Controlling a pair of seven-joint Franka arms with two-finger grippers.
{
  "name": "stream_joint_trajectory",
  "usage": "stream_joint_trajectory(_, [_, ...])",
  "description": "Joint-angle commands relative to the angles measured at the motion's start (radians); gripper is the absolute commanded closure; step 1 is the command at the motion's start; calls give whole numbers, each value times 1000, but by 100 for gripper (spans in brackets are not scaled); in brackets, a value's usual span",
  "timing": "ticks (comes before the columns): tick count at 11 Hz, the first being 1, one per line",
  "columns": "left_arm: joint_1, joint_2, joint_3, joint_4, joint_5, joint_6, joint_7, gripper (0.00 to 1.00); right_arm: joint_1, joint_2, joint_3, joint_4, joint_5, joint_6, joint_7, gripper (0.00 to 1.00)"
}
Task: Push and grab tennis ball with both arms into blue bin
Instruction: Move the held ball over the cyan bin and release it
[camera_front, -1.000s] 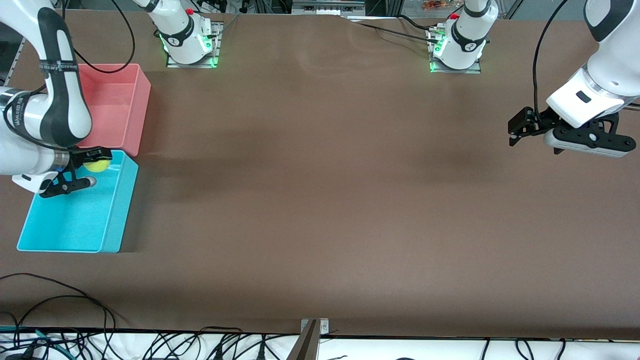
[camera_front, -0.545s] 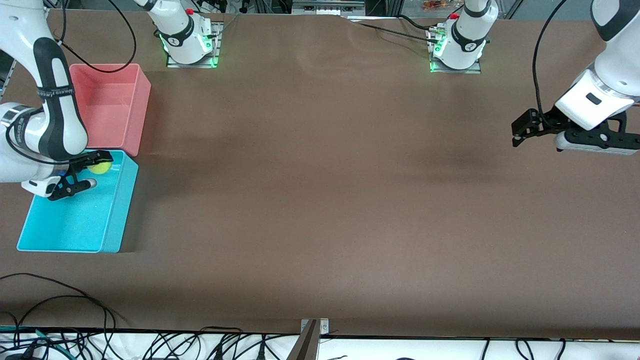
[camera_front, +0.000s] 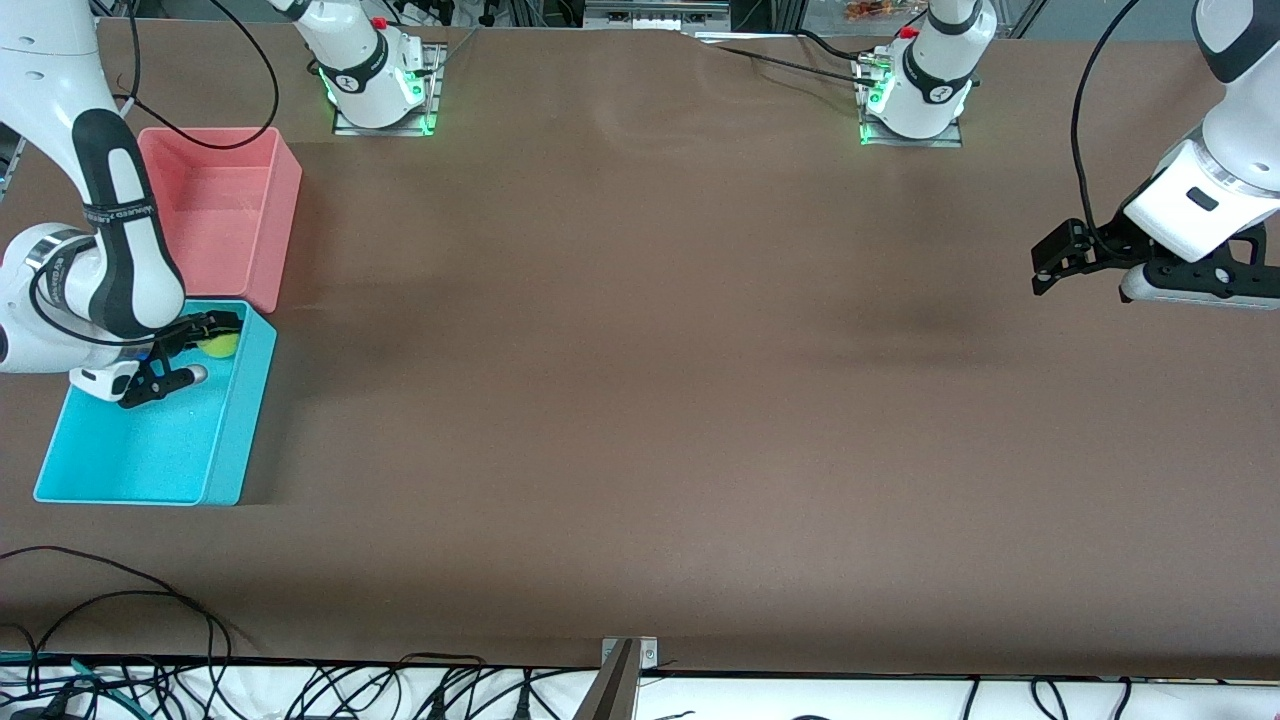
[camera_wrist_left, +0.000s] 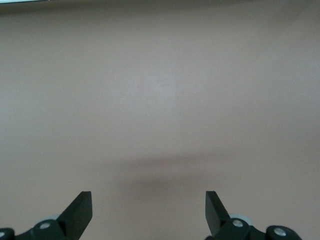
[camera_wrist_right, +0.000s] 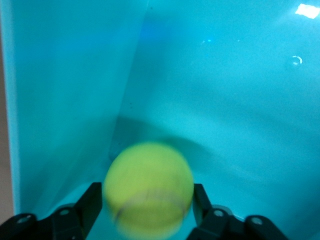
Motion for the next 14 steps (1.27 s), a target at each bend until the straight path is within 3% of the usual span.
stream_joint_trajectory(1, [6, 2, -7, 26, -16, -23, -14, 0, -13, 2, 5, 49, 40, -20, -26, 0])
stream_joint_trajectory(3, [3, 6, -7, 41, -15, -23, -16, 0, -14, 1, 5, 69, 35, -42, -25, 0])
stream_joint_trajectory(7, [2, 22, -5, 55, -7, -43, -19, 0, -11, -1, 3, 252, 26, -256, -8, 0])
stream_joint_trajectory(11, [5, 39, -4, 93, -9, -46, -30, 0, 54, -24, 6, 368, -9, -381, 232, 0])
stream_joint_trajectory(14, [6, 46, -4, 97, -4, -63, -50, 0, 134, -41, 9, 434, -80, -384, 435, 0])
